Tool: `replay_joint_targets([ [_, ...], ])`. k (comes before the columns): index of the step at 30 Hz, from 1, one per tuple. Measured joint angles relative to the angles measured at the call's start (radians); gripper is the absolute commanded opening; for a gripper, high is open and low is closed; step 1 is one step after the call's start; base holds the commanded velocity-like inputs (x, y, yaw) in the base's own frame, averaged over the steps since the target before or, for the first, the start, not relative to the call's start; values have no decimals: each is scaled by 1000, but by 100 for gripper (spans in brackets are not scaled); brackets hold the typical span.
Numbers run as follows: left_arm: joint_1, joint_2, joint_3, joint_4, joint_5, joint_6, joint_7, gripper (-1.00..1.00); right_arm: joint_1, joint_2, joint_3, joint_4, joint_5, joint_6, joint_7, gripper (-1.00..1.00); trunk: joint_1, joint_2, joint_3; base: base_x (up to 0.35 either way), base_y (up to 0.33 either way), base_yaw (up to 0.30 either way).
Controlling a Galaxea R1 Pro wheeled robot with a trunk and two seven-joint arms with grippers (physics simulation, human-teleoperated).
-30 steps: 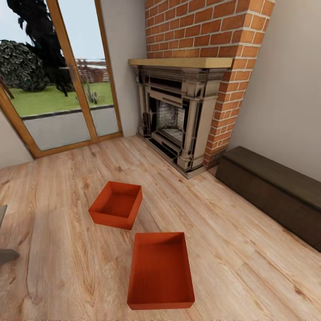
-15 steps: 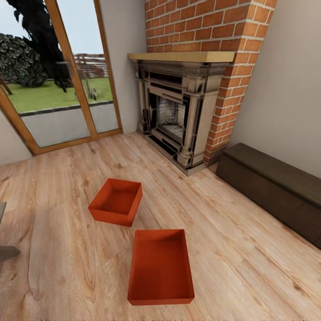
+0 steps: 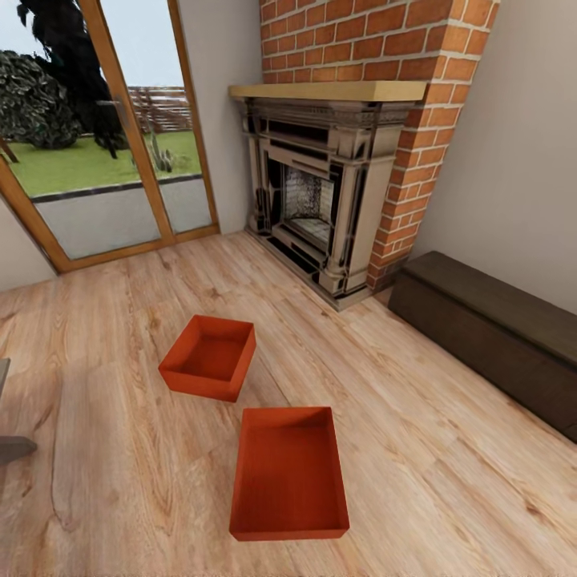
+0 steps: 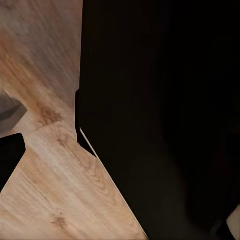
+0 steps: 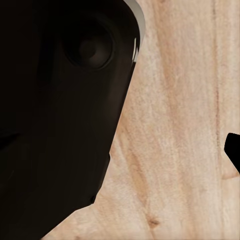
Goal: Move the two storage containers from the living room to the garage. In the garage, place one container on the floor and stack the other container on top of it (either order is fine).
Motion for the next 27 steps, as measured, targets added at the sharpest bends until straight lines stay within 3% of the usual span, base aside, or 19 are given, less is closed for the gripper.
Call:
replay_joint_targets([
  [27, 0, 0, 0, 0, 0, 0, 0, 100, 0, 0, 0, 0, -1, 0, 0, 100, 0, 0, -43, 0, 0, 0],
])
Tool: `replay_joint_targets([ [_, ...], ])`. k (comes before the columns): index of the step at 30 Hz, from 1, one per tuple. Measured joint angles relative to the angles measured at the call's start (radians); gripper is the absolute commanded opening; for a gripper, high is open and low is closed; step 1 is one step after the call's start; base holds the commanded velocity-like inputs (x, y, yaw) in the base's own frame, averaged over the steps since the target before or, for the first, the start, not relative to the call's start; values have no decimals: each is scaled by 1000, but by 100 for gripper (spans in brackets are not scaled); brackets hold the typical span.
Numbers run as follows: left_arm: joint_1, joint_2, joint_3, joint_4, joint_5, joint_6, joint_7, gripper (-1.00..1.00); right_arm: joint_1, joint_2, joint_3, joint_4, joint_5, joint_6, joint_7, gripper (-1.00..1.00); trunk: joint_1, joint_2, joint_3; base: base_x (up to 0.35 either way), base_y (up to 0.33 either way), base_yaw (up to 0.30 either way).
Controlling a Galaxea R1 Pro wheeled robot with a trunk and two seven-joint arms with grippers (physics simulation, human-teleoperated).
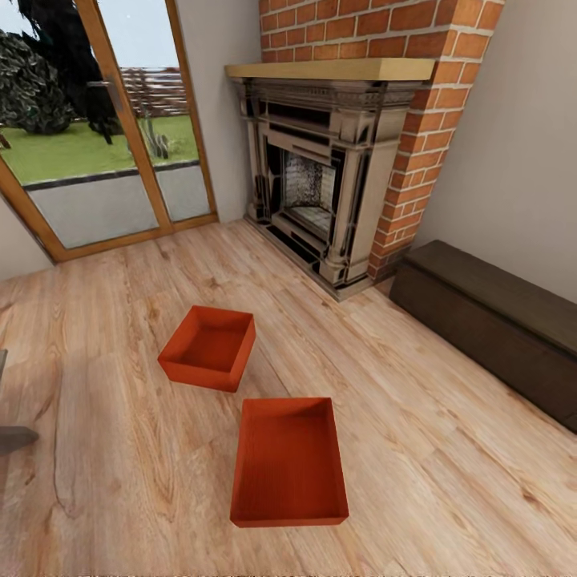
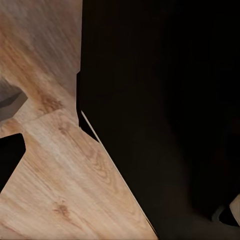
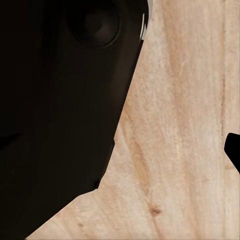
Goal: Move the two storage containers from the living room to the garage. In the garage, place one container on the floor and stack the other container on top of it (either order is fine).
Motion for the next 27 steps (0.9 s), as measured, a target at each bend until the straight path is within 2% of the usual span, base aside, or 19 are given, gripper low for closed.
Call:
replay_joint_targets([
  [27, 1, -3, 3, 1, 8, 0, 0, 100, 0, -1, 0, 0, 0, 0, 0, 100, 0, 0, -43, 0, 0, 0],
])
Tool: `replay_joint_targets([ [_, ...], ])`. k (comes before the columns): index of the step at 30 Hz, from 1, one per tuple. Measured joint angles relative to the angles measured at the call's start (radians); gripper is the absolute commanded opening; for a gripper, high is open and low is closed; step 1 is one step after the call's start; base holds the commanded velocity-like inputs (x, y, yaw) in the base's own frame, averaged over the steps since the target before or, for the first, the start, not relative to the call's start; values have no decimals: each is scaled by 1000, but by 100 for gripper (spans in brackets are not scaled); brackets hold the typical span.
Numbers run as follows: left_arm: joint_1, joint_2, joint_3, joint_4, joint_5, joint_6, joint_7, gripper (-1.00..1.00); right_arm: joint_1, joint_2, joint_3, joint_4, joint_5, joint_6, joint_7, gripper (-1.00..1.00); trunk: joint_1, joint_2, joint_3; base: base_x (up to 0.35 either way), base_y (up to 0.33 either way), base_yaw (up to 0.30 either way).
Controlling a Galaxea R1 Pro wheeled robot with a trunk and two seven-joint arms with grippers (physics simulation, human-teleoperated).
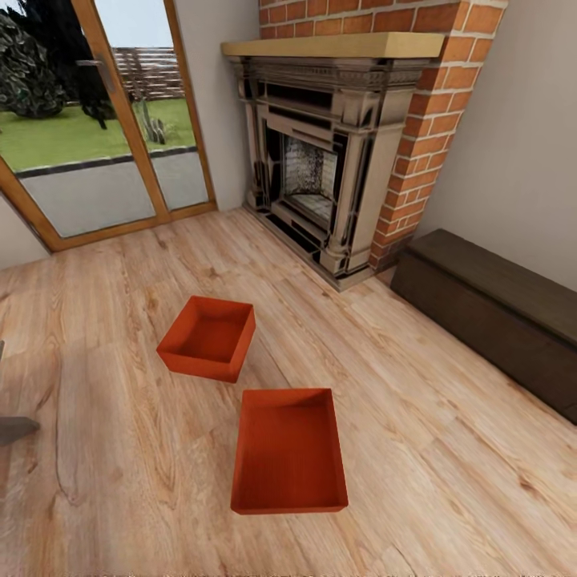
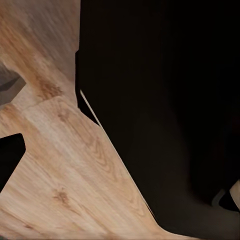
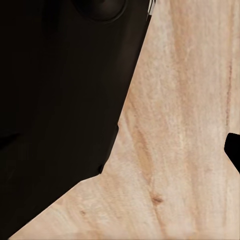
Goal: Move the two storage containers from the living room to the garage. In the garage, place one container on the floor and stack the other container on top of it (either order is fine).
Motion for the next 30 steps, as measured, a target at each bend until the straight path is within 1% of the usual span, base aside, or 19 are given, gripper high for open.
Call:
replay_joint_targets([
  [7, 0, 2, 5, 5, 4, 0, 0, 100, 0, -1, 0, 0, 0, 0, 0, 100, 0, 0, -11, 0, 0, 0],
  [30, 0, 2, 5, 11, 5, 0, 0, 100, 0, 0, -2, 0, 0, 0, 0, 100, 0, 0, -48, 0, 0, 0],
])
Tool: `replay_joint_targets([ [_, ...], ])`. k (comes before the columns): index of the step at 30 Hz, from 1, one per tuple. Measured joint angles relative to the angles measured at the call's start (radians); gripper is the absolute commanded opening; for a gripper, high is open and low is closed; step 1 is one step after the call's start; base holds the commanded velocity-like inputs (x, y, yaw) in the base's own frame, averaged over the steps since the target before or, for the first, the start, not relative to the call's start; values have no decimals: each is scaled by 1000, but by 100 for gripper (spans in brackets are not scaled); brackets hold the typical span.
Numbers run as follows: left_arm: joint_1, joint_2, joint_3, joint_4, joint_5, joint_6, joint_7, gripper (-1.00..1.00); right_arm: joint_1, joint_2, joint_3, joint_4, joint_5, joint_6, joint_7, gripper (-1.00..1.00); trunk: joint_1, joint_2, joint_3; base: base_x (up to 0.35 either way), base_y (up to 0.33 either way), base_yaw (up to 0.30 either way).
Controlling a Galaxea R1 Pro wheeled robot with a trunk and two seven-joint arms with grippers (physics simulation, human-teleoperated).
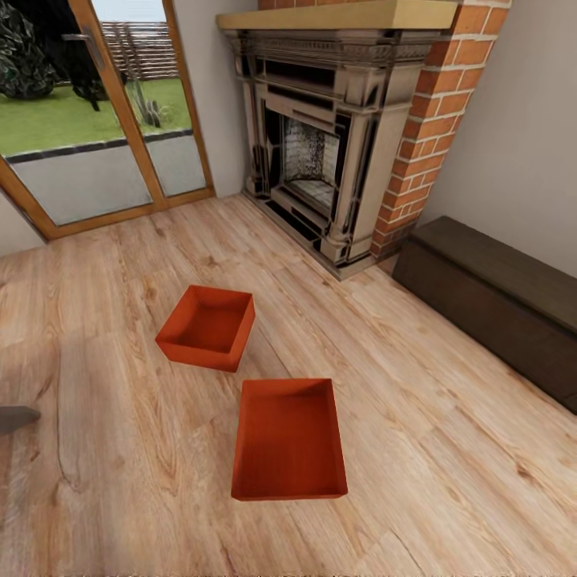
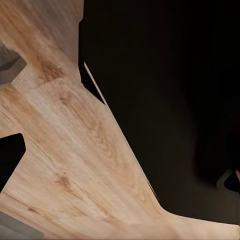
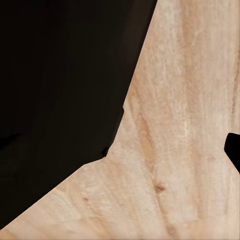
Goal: Move the two storage containers from the living room to the garage. In the garage, place one container on the floor and stack the other container on top of it (either order is fine).
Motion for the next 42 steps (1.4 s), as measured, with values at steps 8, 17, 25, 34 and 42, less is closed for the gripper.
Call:
replay_joint_targets([
  [8, 0, -1, 0, 2, 2, 0, 0, 100, 0, 0, 1, 0, 0, 0, 0, 100, 0, 0, -13, 0, 0, 0],
  [17, 0, -1, 0, 2, 2, 0, 0, 100, 0, 0, 2, 0, 0, 0, 0, 100, 0, 0, -27, 0, 0, 0],
  [25, 0, -1, 0, 2, 2, 0, 0, 100, 0, -1, 2, 0, 0, 0, 0, 100, 0, 0, -40, 0, 0, 0],
  [34, 0, -2, 0, 2, 2, 0, 0, 100, 0, -1, 2, 0, 0, 0, 0, 100, 0, 0, -55, 0, 0, 0],
  [42, 0, -2, 0, 2, 2, 0, 0, 100, 0, -2, 2, 0, 1, 0, 0, 100, 0, 0, -58, 0, 0, 0],
])
